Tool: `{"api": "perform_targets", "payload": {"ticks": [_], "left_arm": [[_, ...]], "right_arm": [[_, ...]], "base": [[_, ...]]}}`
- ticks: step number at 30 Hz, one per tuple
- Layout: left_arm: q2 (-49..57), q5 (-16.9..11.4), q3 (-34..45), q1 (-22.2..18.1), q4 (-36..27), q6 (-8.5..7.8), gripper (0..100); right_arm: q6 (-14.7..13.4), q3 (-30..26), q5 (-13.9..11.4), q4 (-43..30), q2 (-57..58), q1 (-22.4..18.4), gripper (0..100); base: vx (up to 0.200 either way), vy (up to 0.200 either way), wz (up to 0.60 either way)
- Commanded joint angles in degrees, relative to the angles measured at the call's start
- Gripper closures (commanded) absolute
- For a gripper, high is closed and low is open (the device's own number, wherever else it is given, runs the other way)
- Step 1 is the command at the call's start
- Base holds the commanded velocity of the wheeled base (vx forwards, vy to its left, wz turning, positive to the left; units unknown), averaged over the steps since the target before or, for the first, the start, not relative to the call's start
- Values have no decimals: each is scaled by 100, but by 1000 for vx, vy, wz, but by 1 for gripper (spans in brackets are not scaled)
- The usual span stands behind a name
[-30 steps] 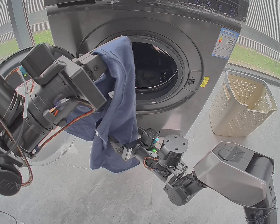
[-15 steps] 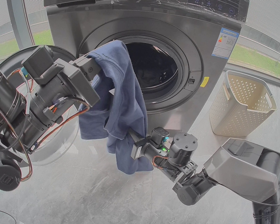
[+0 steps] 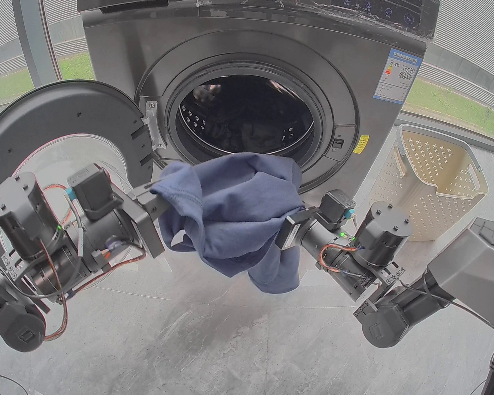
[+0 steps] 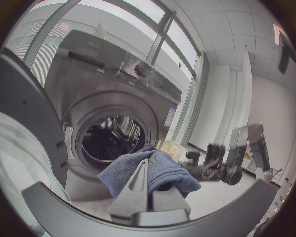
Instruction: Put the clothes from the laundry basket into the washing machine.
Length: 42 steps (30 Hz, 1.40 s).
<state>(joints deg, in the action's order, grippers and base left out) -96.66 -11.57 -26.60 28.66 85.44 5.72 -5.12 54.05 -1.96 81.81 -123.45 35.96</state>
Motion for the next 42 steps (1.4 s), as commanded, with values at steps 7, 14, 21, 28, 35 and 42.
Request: {"api": "perform_targets", "payload": {"ticks": [7,14,21,28,35,42], "left_arm": [[-1514,-100,515,-221,341,-378,100],[-1883,-197,533,-247,350,-545,100],[-1909,-311,709,-317,341,-545,0],[-1971,-926,1764,-264,341,-923,0],[-1927,-1084,1553,-221,350,-1336,0],[-1189,-1014,876,-18,333,-967,0]], "right_arm": [[-42,255,135,-34,357,42,100],[-68,369,170,-113,471,174,100],[-68,378,187,-104,480,95,100],[-68,501,187,-113,471,69,100],[-77,519,196,-113,445,69,100],[-68,466,275,-113,436,139,100]], "base": [[0,0,0],[0,0,0],[0,0,0],[0,0,0],[0,0,0],[0,0,0]]}}
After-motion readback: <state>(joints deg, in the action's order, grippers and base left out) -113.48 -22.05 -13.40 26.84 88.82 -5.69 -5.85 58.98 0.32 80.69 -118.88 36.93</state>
